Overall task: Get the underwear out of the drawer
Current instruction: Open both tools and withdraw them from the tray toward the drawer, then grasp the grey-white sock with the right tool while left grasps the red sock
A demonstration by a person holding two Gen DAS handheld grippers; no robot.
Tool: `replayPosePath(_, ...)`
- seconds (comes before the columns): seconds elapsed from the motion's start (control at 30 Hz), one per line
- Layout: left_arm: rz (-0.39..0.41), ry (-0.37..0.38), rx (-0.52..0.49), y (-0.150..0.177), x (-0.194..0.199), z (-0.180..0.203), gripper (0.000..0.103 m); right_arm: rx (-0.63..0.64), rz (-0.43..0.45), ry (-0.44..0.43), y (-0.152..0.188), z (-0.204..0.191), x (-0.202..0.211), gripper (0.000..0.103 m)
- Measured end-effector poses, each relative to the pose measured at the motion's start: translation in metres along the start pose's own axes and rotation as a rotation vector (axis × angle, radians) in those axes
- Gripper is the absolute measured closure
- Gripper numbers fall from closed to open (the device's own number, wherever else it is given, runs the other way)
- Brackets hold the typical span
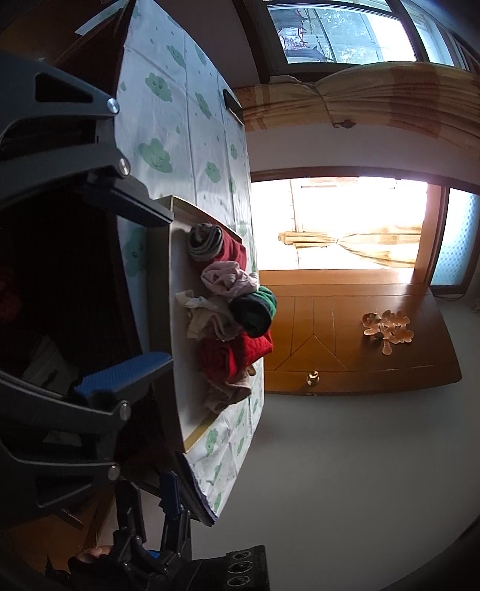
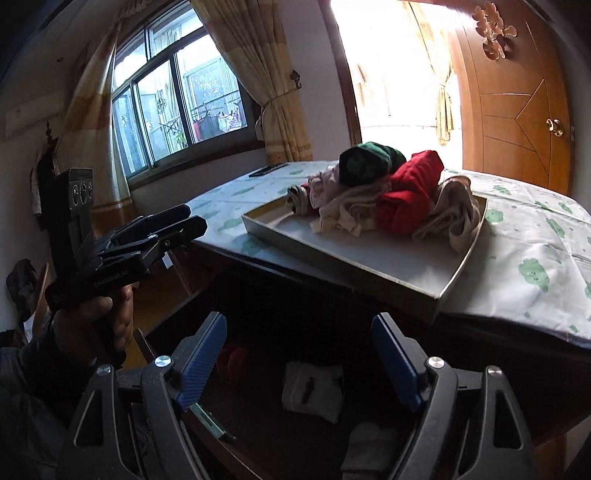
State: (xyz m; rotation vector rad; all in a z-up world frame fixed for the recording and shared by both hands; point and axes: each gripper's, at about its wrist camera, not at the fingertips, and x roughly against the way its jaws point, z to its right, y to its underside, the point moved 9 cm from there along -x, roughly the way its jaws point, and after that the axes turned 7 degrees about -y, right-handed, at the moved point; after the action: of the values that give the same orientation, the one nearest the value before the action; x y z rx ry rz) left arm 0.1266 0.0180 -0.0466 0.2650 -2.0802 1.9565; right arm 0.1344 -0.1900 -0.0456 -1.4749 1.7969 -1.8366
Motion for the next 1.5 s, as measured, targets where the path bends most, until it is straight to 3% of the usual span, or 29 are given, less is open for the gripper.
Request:
replayPosePath(0.27,-0.143,-0.020,-0.011,0.049,-0.014,-0.010,0.030,-0.009,-0.129,0.017,0.046,0.008,-0.017,0.020)
replayPosePath(0.57,-0.303,-0.050,-0.021,0.090,-0.031,-0.022,0.030,-0.010,-0.356,0.120,0.089,0.039,-0.038,0.020)
replayPosePath(0.83,-0.376,-0.047,-0.074,0.113,-0.039,-0.012,0.030,0.019,-0.458,0.160,0.110,0.047,-0.050,0.020)
replayPosePath(1.17,-0.418,-0.046,-0.083,0.126,-0.042,-0.009,0.029,0.079,-0.515,0.234,0.116,0.056,-0.050,0.021)
replayPosePath(1.3,-0.425,-0.046,-0.086,0.127,-0.042,-0.009,0.029,0.086,-0.563,0.229,0.125,0.059,-0.058,0.038)
replayPosePath(1.5,-0.431,-0.047,-0.092,0.126,-0.043,-0.010,0.029,0.098,-0.626,0.222,0.133,0.062,-0.065,0.047)
